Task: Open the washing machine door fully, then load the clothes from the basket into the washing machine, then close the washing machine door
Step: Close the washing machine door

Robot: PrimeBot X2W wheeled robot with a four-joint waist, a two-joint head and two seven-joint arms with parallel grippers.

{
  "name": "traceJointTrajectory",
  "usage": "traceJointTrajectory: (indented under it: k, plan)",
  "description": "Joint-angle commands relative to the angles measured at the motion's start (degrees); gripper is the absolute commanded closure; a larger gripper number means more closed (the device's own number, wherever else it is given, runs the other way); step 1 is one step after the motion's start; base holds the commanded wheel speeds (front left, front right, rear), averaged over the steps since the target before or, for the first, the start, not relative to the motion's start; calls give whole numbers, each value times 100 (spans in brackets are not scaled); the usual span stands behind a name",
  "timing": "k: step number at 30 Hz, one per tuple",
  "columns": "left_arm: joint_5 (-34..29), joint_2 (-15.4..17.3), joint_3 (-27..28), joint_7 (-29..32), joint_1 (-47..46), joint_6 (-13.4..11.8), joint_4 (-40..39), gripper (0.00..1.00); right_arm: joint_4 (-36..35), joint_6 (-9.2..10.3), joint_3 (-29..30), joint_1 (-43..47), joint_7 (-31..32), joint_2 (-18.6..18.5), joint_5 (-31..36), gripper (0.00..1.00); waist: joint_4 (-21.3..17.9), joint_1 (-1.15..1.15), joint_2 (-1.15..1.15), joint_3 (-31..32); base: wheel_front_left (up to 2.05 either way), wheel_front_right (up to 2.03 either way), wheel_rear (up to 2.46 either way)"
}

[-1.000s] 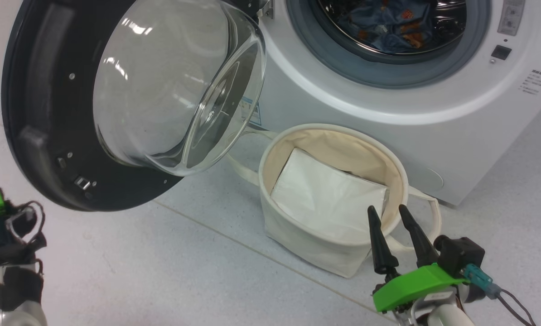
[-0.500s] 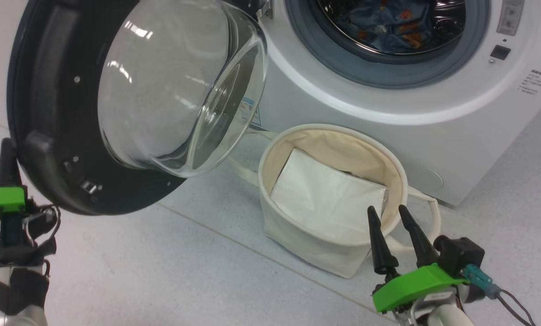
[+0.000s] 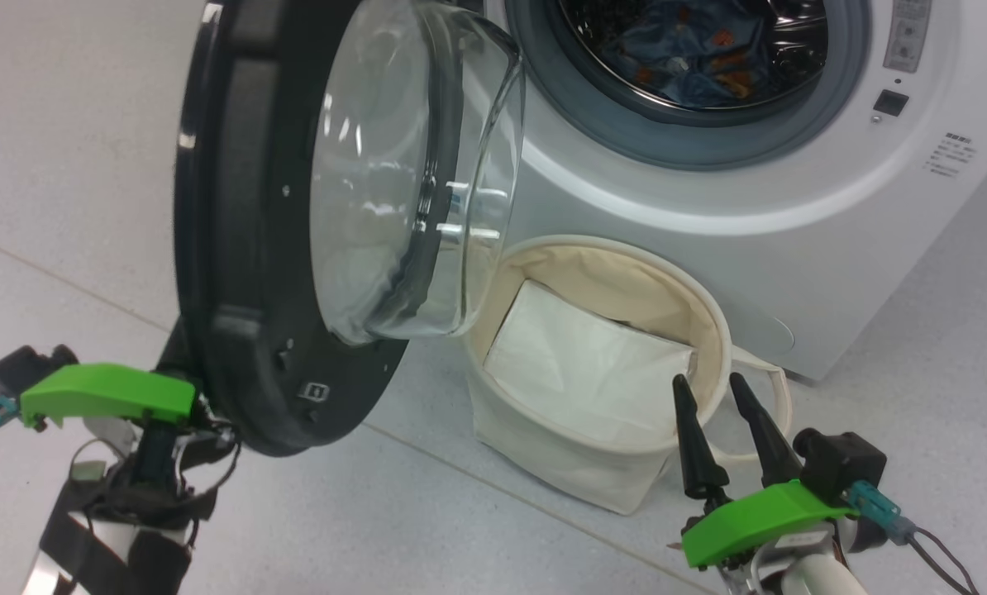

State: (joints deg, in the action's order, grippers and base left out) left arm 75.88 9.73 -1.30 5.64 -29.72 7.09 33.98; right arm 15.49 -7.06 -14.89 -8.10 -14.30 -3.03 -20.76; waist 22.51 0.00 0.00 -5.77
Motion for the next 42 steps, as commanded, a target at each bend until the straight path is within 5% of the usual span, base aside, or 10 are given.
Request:
traceJointTrajectory:
  k: [1, 22, 42]
  plan:
    - [64, 173, 28, 81, -53, 39, -361, 100, -174, -43, -75, -168, -70, 14, -3, 0, -8, 0, 0, 28, 0, 0, 0]
    - [323, -207, -1305, 470, 420, 39, -1533, 100, -195, -43, 648, -200, -70, 15, 46, 0, -374, 0, 0, 65, 0, 0, 0]
    - [444, -468, -1958, 391, -259, 39, -1099, 100, -336, -43, 1632, -460, -70, 15, -85, 0, -1631, 0, 0, -366, 0, 0, 0]
